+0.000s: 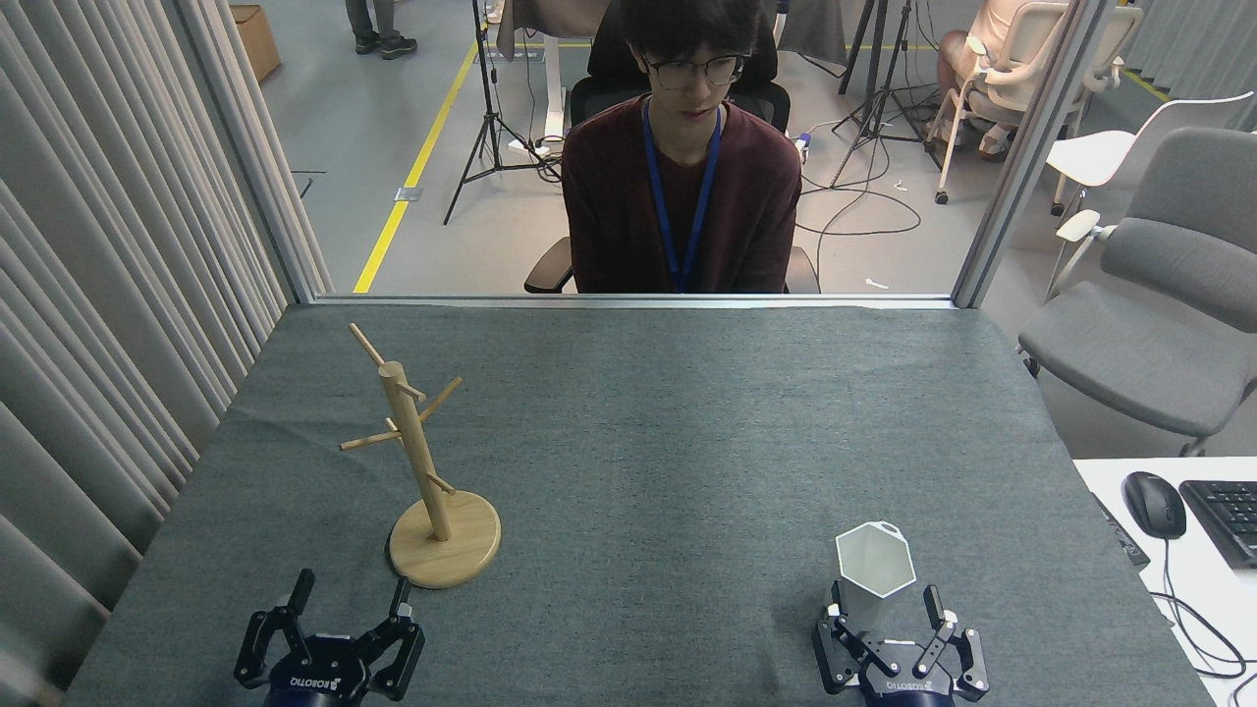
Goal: Hang cup on storage rack
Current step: 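Move the right gripper over the white hexagonal cup, then close the right gripper on the white cup's base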
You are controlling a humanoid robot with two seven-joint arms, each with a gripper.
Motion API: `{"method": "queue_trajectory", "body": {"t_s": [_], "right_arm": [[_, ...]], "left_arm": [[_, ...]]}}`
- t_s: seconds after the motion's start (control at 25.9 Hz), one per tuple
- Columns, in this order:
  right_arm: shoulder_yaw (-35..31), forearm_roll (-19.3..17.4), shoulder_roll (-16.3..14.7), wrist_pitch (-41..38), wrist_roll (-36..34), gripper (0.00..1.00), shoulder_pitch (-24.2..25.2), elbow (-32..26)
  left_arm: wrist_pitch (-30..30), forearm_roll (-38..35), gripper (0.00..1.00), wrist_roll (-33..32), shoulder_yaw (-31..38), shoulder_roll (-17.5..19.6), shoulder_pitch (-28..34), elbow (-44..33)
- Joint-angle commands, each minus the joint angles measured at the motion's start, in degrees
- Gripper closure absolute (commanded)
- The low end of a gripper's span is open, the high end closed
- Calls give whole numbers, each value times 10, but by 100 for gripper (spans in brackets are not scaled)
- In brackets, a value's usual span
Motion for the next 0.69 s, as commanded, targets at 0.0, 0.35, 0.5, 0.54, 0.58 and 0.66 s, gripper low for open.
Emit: {"method": "queue_trajectory", "body": {"t_s": [0.0, 0.35, 0.5, 0.54, 0.58, 0.66], "right_arm": [[0, 0, 0, 0, 0, 2, -19, 21], [0, 0, -1, 1, 0, 2, -44, 51], [0, 0, -1, 2, -1, 2, -52, 68], [0, -1, -1, 3, -1, 2, -56, 73], [0, 0, -1, 4, -1, 2, -60, 82], [1, 1, -3, 16, -1, 2, -69, 101]], "left_arm": [[0, 0, 0, 0, 0, 3, 0, 3], [0, 1, 0, 2, 0, 6, 0, 3], [0, 0, 0, 0, 0, 6, 0, 3], [0, 0, 0, 0, 0, 6, 0, 3], [0, 0, 0, 0, 0, 7, 0, 3], [-1, 0, 0, 0, 0, 7, -1, 4]]}}
